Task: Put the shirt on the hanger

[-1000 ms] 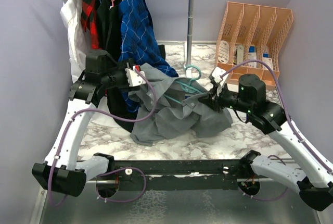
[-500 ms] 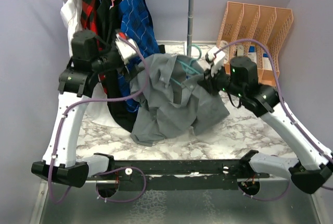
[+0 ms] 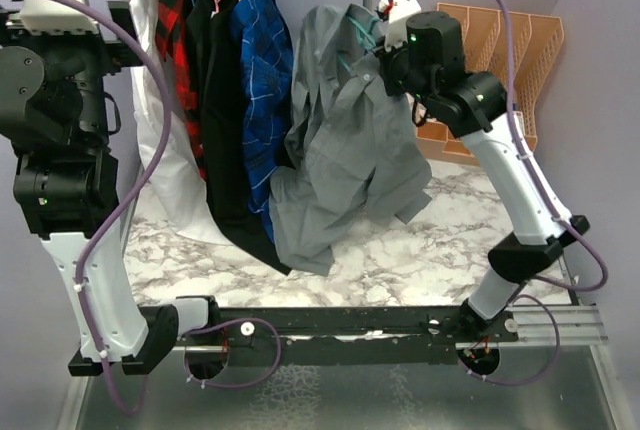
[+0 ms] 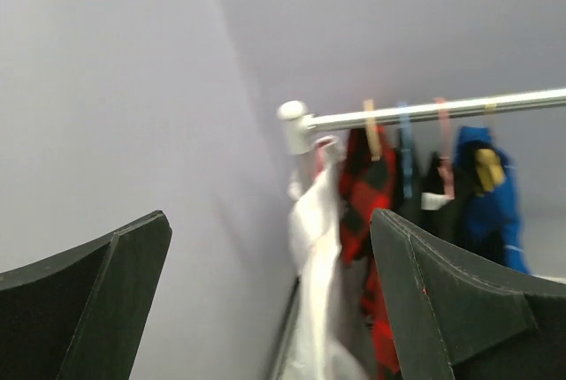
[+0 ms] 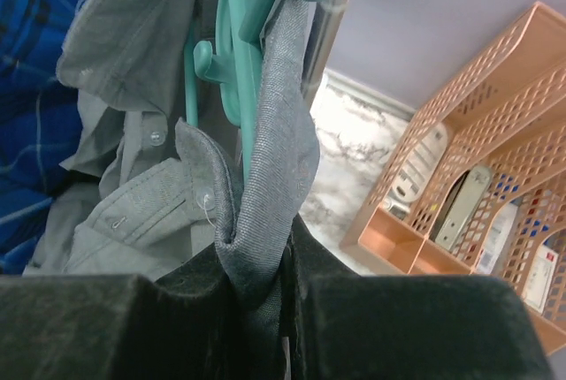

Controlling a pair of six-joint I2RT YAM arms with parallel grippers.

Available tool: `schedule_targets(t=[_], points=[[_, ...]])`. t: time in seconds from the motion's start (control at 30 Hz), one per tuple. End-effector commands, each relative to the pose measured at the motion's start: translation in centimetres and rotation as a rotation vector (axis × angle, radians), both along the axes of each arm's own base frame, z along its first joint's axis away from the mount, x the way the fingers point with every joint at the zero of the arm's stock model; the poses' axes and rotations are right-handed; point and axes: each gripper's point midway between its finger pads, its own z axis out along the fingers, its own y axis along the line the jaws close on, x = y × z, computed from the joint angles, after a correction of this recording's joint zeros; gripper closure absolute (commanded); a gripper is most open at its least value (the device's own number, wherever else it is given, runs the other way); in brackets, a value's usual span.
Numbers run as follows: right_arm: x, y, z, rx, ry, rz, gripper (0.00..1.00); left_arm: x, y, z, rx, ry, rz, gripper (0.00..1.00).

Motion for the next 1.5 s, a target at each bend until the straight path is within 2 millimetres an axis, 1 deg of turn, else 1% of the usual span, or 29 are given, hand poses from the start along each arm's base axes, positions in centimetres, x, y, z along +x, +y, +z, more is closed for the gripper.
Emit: schedule_targets(t=[0.0, 0.07, 0.17, 0.3, 0.4, 0.5, 0.67, 0.8, 0.9, 0.93, 0.97, 1.13, 1.3, 1.47], points=[[2.6, 1.2, 3.4, 0.008, -0.112, -0.055, 0.99, -0.4, 6.7, -2.9, -0.106, 0.091, 0.359, 0.01], [3.6, 2.3, 4.0, 0.013, -0.143, -0.031, 0.99, -0.6, 7.6, -3.3, -0.149, 0.098, 0.41, 0.01], [5.4, 3.5, 4.2, 0.013, -0.181, -0.031, 0.99, -0.4, 7.7, -3.6, -0.215, 0.099, 0.399, 0.01], [7.7, 4.7, 4.3, -0.001, -0.234, -0.042, 0.99, 0.9, 6.8, -3.8, -0.252, 0.11, 0.323, 0.01], [8.9, 5.0, 4.9, -0.003, -0.287, -0.069, 0.99, 2.2, 5.9, -4.5, -0.249, 0.139, 0.263, 0.01], [9.5, 5.0, 6.2, 0.01, -0.347, -0.084, 0.99, 3.3, 5.4, -5.4, -0.231, 0.175, 0.23, 0.01], [10.2, 5.1, 8.0, 0.022, -0.428, -0.1, 0.99, 4.6, 5.1, -6.6, -0.231, 0.211, 0.206, 0.01], [10.2, 5.2, 9.5, 0.053, -0.494, -0.095, 0.99, 5.4, 4.8, -7.3, -0.231, 0.235, 0.191, 0.01], [10.9, 5.5, 10.1, 0.051, -0.525, -0.103, 0.99, 5.8, 4.8, -7.9, -0.228, 0.252, 0.186, 0.01], [11.3, 5.7, 9.8, 0.036, -0.521, -0.108, 0.99, 6.0, 4.8, -8.1, -0.225, 0.258, 0.185, 0.01], [11.6, 5.8, 9.9, 0.034, -0.528, -0.113, 0.99, 6.1, 4.7, -8.2, -0.223, 0.26, 0.184, 0.01], [13.1, 6.9, 7.7, 0.015, -0.52, -0.101, 0.99, 6.7, 4.5, -9.0, -0.193, 0.281, 0.182, 0.01], [15.2, 6.9, 5.6, 0.04, -0.477, -0.104, 0.99, 7.1, 4.3, -9.9, -0.159, 0.311, 0.188, 0.01], [16.4, 7.0, 4.3, 0.043, -0.463, -0.108, 0.99, 7.6, 3.9, -10.4, -0.141, 0.326, 0.185, 0.01]])
